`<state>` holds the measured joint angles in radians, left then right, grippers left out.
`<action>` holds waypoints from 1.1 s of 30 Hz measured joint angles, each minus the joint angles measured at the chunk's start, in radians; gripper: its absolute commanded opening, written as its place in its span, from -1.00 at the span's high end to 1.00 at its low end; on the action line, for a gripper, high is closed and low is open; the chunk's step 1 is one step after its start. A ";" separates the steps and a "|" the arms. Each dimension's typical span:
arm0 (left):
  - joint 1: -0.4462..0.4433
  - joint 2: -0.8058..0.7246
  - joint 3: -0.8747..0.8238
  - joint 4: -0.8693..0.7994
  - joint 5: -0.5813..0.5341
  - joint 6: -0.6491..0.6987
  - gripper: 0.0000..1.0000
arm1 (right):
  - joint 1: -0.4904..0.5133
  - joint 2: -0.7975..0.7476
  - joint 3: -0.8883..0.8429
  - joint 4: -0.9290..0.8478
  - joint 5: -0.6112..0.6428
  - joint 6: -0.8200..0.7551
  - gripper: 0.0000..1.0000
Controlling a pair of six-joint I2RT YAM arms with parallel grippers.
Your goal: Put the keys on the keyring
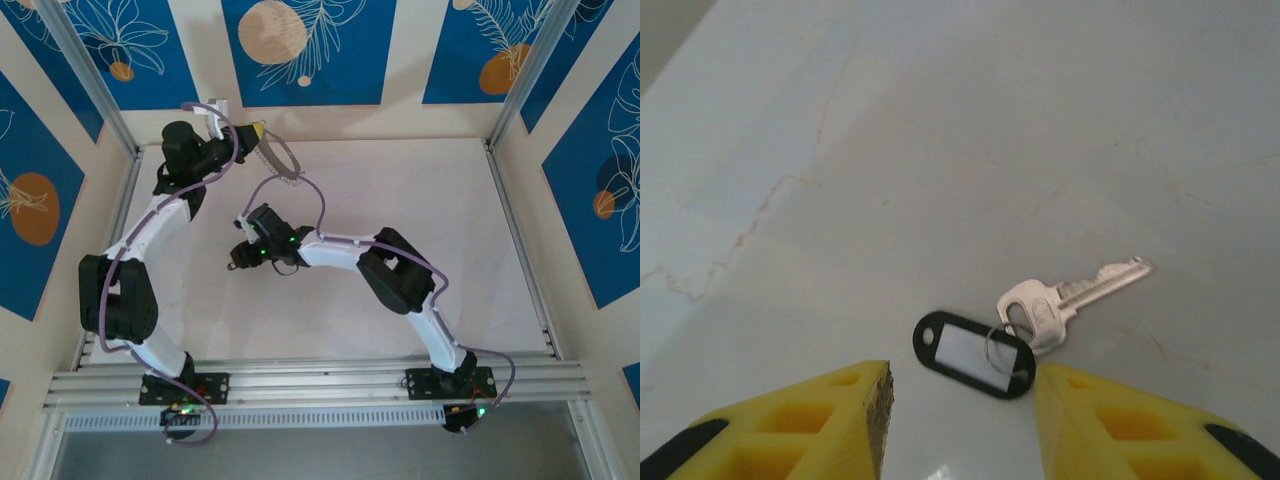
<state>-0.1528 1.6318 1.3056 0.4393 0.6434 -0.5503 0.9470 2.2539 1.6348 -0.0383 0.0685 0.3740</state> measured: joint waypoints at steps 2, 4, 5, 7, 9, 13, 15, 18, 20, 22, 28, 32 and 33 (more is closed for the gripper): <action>0.006 0.001 0.007 0.001 0.007 -0.004 1.00 | 0.013 0.041 0.044 -0.025 0.023 -0.012 0.14; 0.010 0.002 0.014 0.002 0.014 -0.016 1.00 | 0.025 0.075 0.085 -0.055 0.049 -0.027 0.15; 0.011 0.002 0.016 0.003 0.019 -0.019 1.00 | 0.032 0.089 0.103 -0.071 0.066 -0.035 0.15; 0.014 0.002 0.016 0.008 0.025 -0.023 1.00 | 0.043 0.116 0.141 -0.099 0.098 -0.049 0.15; 0.016 0.004 0.016 0.011 0.029 -0.028 1.00 | 0.056 0.137 0.183 -0.122 0.139 -0.064 0.17; 0.018 0.011 0.016 0.027 0.037 -0.048 1.00 | 0.080 0.177 0.256 -0.175 0.230 -0.083 0.30; 0.018 0.013 0.016 0.032 0.041 -0.053 1.00 | 0.084 0.190 0.279 -0.195 0.271 -0.087 0.34; 0.018 0.014 0.016 0.037 0.045 -0.056 1.00 | 0.087 0.191 0.283 -0.216 0.318 -0.087 0.38; 0.018 0.014 0.016 0.043 0.048 -0.062 1.00 | 0.085 0.191 0.283 -0.224 0.346 -0.082 0.39; 0.018 0.014 0.016 0.049 0.048 -0.070 1.00 | 0.083 0.187 0.274 -0.220 0.369 -0.074 0.41; 0.018 0.021 0.016 0.054 0.056 -0.079 1.00 | 0.054 0.095 0.122 -0.197 0.412 -0.011 0.46; 0.018 0.023 0.016 0.054 0.060 -0.080 1.00 | 0.016 0.009 -0.014 -0.182 0.433 0.039 0.46; 0.018 0.023 0.016 0.055 0.061 -0.084 1.00 | 0.007 -0.009 -0.042 -0.179 0.437 0.050 0.46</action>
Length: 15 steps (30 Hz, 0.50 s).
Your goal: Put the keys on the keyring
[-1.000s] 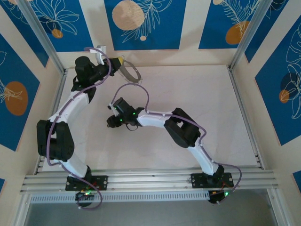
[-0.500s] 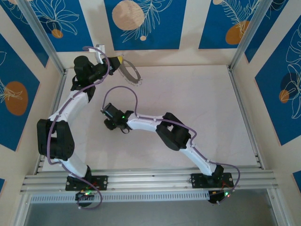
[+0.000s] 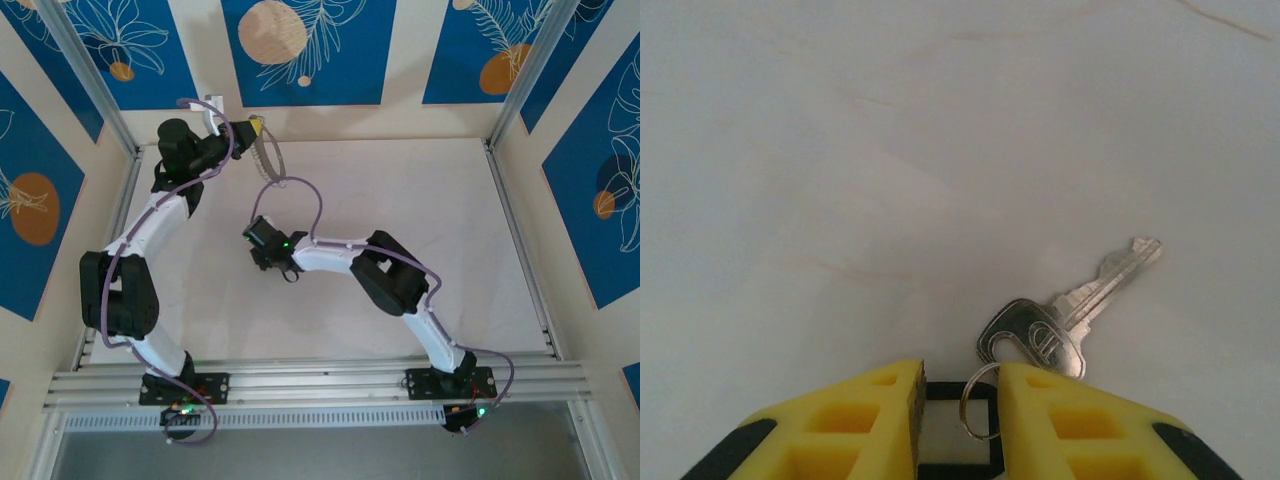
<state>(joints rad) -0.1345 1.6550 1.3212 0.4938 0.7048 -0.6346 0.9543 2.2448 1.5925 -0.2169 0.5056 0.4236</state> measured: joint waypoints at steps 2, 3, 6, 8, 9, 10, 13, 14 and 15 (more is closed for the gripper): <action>0.000 0.000 0.000 0.003 0.002 -0.011 1.00 | -0.019 -0.041 -0.063 0.008 0.010 0.020 0.46; 0.000 0.000 0.000 0.006 0.002 -0.015 1.00 | -0.028 -0.060 -0.092 0.011 0.015 0.030 0.46; -0.002 0.000 0.000 0.022 0.002 -0.022 1.00 | -0.054 -0.116 -0.179 0.029 0.022 0.056 0.47; -0.007 0.000 0.000 0.025 0.002 -0.023 1.00 | -0.075 -0.158 -0.242 0.040 0.026 0.073 0.46; -0.010 0.000 0.000 0.025 0.002 -0.023 1.00 | -0.084 -0.174 -0.266 0.043 0.028 0.079 0.47; -0.016 0.000 0.000 0.025 0.002 -0.023 1.00 | -0.095 -0.190 -0.290 0.047 0.030 0.084 0.47; -0.035 0.000 0.000 0.024 0.001 -0.022 1.00 | -0.134 -0.250 -0.379 0.066 0.035 0.105 0.47; -0.043 -0.001 -0.001 0.024 0.000 -0.022 1.00 | -0.148 -0.272 -0.410 0.071 0.036 0.111 0.47; -0.053 -0.001 -0.002 0.024 0.000 -0.022 1.00 | -0.162 -0.289 -0.433 0.072 0.037 0.119 0.47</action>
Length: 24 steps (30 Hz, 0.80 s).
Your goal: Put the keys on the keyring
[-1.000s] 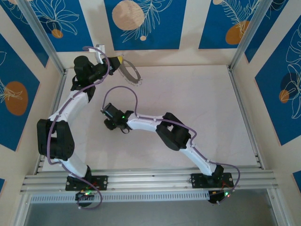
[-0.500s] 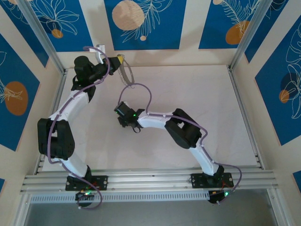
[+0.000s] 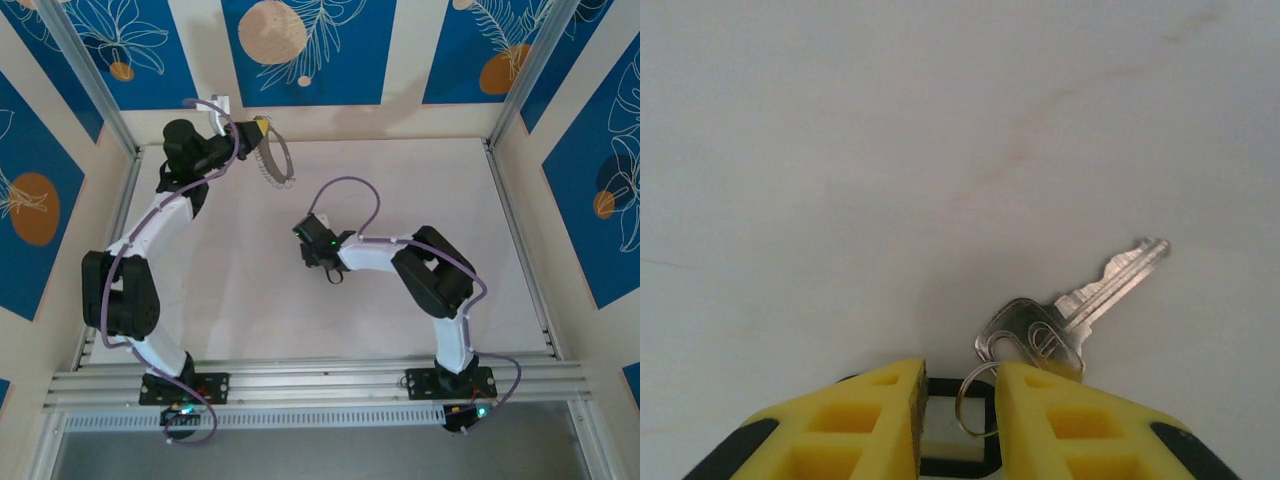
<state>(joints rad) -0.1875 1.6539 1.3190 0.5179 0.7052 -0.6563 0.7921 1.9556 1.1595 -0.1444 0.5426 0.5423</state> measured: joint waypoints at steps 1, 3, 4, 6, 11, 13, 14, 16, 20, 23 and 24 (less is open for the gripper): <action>-0.012 -0.002 -0.004 0.000 -0.001 0.000 1.00 | -0.019 -0.022 -0.031 0.008 -0.002 0.008 0.47; -0.035 -0.003 -0.013 -0.002 -0.003 0.002 1.00 | -0.054 -0.063 -0.086 0.017 -0.004 0.018 0.47; -0.048 -0.005 -0.019 -0.003 -0.005 0.004 1.00 | -0.073 -0.083 -0.114 0.022 -0.007 0.024 0.47; -0.072 -0.007 -0.031 -0.007 -0.008 0.008 1.00 | -0.110 -0.120 -0.163 0.035 -0.011 0.028 0.47; -0.140 -0.017 -0.045 -0.039 -0.012 0.040 1.00 | -0.212 -0.208 -0.275 0.069 -0.042 0.030 0.46; -0.167 -0.026 -0.047 -0.063 -0.015 0.064 1.00 | -0.255 -0.244 -0.314 0.071 -0.058 0.026 0.46; -0.185 -0.034 -0.049 -0.077 -0.017 0.077 1.00 | -0.282 -0.266 -0.333 0.069 -0.072 0.023 0.45; -0.209 -0.045 -0.054 -0.100 -0.018 0.099 1.00 | -0.320 -0.302 -0.360 0.062 -0.098 0.016 0.43; -0.253 -0.073 -0.081 -0.133 -0.014 0.144 1.00 | -0.374 -0.384 -0.370 0.023 -0.147 -0.004 0.37; -0.275 -0.094 -0.112 -0.154 0.000 0.172 1.00 | -0.396 -0.480 -0.369 -0.003 -0.198 -0.015 0.25; -0.279 -0.099 -0.119 -0.161 0.003 0.179 1.00 | -0.403 -0.515 -0.368 -0.012 -0.218 -0.018 0.20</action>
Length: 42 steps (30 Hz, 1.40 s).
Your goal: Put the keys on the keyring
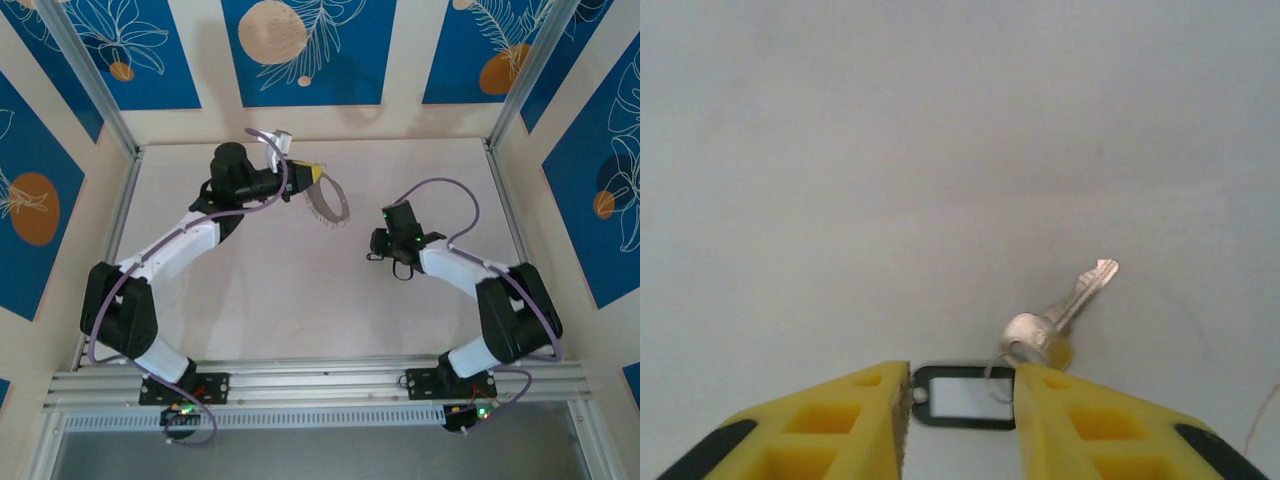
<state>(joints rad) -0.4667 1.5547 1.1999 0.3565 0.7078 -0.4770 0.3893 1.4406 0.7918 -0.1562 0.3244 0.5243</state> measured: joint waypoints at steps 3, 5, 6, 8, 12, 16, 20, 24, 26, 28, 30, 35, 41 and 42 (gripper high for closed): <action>-0.011 -0.016 -0.021 -0.017 0.020 0.022 1.00 | -0.036 -0.108 0.023 -0.036 -0.077 -0.010 -0.04; -0.018 -0.027 -0.035 -0.021 0.039 0.035 1.00 | -0.071 -0.171 0.048 -0.055 -0.142 -0.023 -0.21; -0.022 -0.032 -0.043 -0.020 0.052 0.040 1.00 | -0.089 -0.204 0.065 -0.063 -0.184 -0.029 -0.31; -0.029 -0.035 -0.056 -0.012 0.084 0.043 1.00 | -0.118 -0.250 0.102 -0.078 -0.259 -0.048 -0.67; -0.039 -0.035 -0.070 0.013 0.143 0.041 1.00 | -0.156 -0.313 0.166 -0.081 -0.440 -0.069 -0.67; -0.042 -0.033 -0.070 0.058 0.208 0.034 1.00 | -0.190 -0.342 0.175 -0.034 -0.655 -0.074 -0.55; -0.042 -0.016 -0.069 0.089 0.274 0.016 1.00 | -0.225 -0.359 0.127 0.117 -0.863 -0.045 -0.29; -0.042 0.010 -0.066 0.101 0.324 0.002 1.00 | -0.232 -0.350 0.078 0.285 -1.007 0.024 -0.04; -0.042 0.021 -0.061 0.110 0.343 -0.011 1.00 | -0.224 -0.335 0.071 0.357 -1.058 0.056 0.12; -0.042 0.027 -0.060 0.123 0.362 -0.023 1.00 | -0.211 -0.320 0.070 0.407 -1.088 0.076 0.21; -0.042 0.030 -0.058 0.137 0.376 -0.038 1.00 | -0.190 -0.309 0.070 0.443 -1.107 0.086 0.21; -0.042 0.052 -0.040 0.207 0.411 -0.092 1.00 | -0.145 -0.294 0.070 0.484 -1.117 0.090 0.23; -0.042 0.072 -0.032 0.286 0.438 -0.163 1.00 | -0.124 -0.285 0.070 0.506 -1.113 0.093 0.24; -0.042 0.072 -0.032 0.296 0.442 -0.171 1.00 | -0.121 -0.281 0.070 0.508 -1.110 0.094 0.24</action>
<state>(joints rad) -0.5091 1.6264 1.1683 0.6529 1.1500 -0.6483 0.2687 1.1599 0.8619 0.3515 -0.7856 0.6182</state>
